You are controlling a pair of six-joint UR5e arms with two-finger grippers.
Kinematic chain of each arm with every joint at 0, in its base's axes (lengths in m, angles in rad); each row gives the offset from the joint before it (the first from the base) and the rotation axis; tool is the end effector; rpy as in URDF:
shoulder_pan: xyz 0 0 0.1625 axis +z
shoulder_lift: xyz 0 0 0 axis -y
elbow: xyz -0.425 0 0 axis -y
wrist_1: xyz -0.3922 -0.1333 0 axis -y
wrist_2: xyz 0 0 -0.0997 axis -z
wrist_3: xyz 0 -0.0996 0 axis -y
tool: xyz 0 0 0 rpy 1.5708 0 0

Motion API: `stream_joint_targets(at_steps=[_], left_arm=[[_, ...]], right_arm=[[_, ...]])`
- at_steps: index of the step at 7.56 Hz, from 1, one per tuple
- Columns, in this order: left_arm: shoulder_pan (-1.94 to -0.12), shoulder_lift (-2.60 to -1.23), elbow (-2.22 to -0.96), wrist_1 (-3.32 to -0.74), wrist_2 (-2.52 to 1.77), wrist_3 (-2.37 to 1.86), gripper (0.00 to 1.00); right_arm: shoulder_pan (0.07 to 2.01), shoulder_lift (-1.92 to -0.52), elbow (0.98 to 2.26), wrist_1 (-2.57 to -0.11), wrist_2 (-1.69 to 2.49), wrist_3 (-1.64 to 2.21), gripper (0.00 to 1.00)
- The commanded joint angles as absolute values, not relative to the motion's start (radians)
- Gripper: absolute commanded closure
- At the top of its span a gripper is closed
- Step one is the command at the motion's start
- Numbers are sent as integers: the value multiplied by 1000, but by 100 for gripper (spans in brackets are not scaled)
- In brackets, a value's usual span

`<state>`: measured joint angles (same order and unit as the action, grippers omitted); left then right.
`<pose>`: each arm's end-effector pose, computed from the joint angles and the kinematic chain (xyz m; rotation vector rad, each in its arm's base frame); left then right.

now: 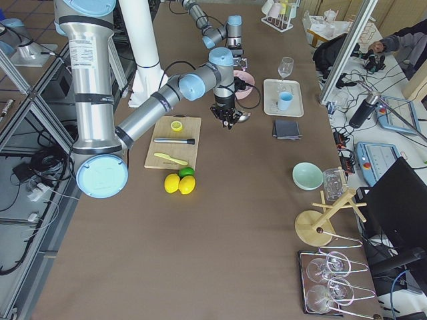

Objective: Put ice in cup with scoop
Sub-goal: 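Grasp the metal ice scoop handle with the right gripper and lift it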

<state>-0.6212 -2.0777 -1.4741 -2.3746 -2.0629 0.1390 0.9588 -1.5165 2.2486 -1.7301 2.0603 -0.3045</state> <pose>0.5053 -0.4677 0.3149 0.9919 0.9283 1.2270 -0.1856 -0.4149 0.3446 0.5038 -0.5818 -1.0132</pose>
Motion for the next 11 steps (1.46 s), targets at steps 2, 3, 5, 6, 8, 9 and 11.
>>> stream_joint_targets(at_steps=[2,3,5,6,8,9,11], left_arm=[[-621,-2075,-1474,-2373,-2057,135,1],[-621,-2075,-1474,-2373,-2057,135,1],[-620,-2075,-1471,-2373,-2057,137,1],[-620,-2077,-1471,-2373,-2056,135,1],[-620,-2080,-1471,-2373,-2043,135,1],[-614,-2082,-1471,-2373,-2040,135,1],[-614,-2083,-1471,-2375,-2030,135,1]], right_arm=[[890,-1232,2339,-2220,2025,-315,100],[870,-1226,2327,-2223,1993,-314,100],[782,-1175,2301,-2246,1898,-316,100],[749,-1119,2298,-2294,1888,-280,100],[747,-1059,2272,-2353,1884,-287,100],[735,-987,2243,-2405,1882,-287,100],[720,-846,2182,-2497,1882,-287,100]])
